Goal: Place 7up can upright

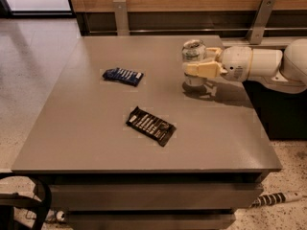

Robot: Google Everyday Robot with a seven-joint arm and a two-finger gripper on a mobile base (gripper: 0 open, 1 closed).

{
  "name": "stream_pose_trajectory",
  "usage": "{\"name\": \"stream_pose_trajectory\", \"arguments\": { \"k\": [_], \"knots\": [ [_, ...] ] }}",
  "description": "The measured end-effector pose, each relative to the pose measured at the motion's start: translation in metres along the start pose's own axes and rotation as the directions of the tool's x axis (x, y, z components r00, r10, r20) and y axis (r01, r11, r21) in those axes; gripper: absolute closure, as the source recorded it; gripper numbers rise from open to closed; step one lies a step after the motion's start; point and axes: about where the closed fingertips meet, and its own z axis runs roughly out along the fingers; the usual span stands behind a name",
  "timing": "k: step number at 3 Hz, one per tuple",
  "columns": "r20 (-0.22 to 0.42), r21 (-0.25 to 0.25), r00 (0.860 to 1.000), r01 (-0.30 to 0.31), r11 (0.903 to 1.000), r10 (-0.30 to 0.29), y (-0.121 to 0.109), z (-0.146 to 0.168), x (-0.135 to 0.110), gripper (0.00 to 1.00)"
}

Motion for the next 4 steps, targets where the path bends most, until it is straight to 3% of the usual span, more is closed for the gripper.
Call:
{"name": "stream_pose_trajectory", "arguments": {
  "k": [1, 3, 4],
  "knots": [
    [0.022, 0.005, 1.0, 0.005, 1.0, -0.005, -0.002, 0.003, 0.009, 1.0],
    [0.058, 0.049, 0.998, -0.041, 0.998, 0.038, -0.014, -0.007, 0.038, 1.0],
    [0.058, 0.049, 0.998, -0.041, 0.998, 0.038, -0.014, -0.007, 0.036, 0.83]
  ]
}}
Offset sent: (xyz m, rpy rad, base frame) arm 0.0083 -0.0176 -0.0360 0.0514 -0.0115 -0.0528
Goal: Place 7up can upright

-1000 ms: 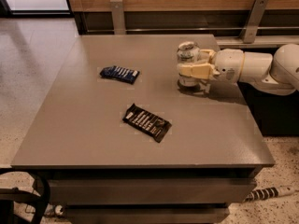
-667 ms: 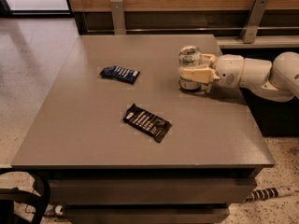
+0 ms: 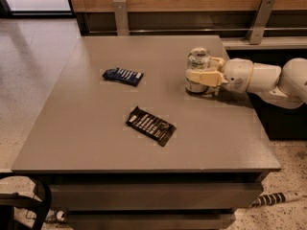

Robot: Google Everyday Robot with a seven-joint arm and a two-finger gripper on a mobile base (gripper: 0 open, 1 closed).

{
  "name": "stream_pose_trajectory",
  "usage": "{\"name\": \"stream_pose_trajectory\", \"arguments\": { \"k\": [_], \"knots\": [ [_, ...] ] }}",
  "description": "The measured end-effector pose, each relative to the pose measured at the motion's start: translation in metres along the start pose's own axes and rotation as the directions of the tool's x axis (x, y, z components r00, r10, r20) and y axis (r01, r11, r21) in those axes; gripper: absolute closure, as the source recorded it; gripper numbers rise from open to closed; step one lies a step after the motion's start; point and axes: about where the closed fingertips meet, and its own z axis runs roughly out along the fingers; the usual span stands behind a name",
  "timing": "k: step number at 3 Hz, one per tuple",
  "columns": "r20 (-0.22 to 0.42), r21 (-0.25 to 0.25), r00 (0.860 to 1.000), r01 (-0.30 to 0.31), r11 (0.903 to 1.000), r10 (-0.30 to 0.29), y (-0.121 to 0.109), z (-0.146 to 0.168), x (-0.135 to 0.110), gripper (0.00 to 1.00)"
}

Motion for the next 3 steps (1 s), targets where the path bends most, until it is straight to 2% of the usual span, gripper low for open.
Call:
{"name": "stream_pose_trajectory", "arguments": {
  "k": [3],
  "knots": [
    [0.0, -0.001, 1.0, 0.0, 1.0, 0.0, 0.0003, 0.0001, -0.0028, 0.13]
  ]
}}
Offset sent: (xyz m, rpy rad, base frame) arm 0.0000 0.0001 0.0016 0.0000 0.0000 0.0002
